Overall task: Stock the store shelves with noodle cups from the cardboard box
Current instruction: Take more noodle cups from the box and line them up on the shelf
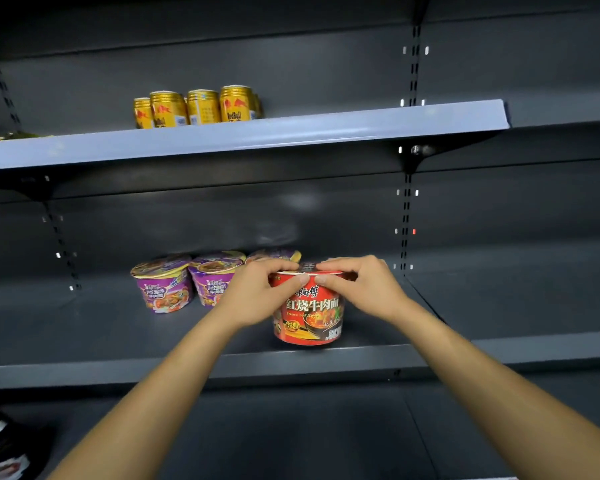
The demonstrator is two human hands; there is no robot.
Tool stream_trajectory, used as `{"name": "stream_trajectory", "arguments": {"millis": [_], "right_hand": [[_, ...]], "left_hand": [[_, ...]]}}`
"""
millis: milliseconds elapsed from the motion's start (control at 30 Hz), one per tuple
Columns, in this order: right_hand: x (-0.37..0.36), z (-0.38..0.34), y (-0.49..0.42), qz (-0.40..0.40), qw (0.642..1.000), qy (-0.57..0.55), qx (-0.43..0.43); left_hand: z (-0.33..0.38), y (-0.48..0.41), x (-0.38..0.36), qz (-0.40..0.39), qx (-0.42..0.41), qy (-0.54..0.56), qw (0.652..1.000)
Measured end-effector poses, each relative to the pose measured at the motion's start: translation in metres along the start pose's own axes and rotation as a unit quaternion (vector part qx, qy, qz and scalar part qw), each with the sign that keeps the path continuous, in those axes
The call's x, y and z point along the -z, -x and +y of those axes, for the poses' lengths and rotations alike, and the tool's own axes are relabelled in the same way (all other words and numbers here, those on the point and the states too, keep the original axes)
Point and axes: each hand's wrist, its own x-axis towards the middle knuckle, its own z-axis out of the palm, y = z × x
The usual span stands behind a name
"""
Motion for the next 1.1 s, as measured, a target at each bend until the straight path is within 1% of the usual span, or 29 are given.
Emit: {"name": "stream_trajectory", "arguments": {"millis": [200, 400, 600, 767, 967, 1100], "right_hand": [[0.011, 0.036, -0.027, 0.002, 1.0, 0.014, -0.004], [0.015, 0.077, -0.05, -0.007, 0.999, 0.046, -0.019], [0.016, 0.107, -0.068, -0.009, 0.997, 0.075, -0.011], [0.014, 0.127, -0.08, 0.0, 0.995, 0.1, 0.009], [0.008, 0.145, -0.098, -0.017, 0.991, 0.134, 0.021], [0.005, 0.154, -0.106, -0.029, 0.989, 0.144, 0.023]], "left_hand": [[-0.017, -0.042, -0.029, 0.002, -0.003, -0.006, 1.0], [-0.036, -0.074, -0.056, -0.012, -0.018, -0.01, 1.0], [-0.056, -0.097, -0.076, -0.027, -0.014, -0.026, 0.999], [-0.065, -0.111, -0.087, -0.041, -0.033, -0.067, 0.996], [-0.075, -0.126, -0.091, -0.009, -0.051, -0.17, 0.984], [-0.08, -0.133, -0.089, -0.004, -0.031, -0.219, 0.975]]}}
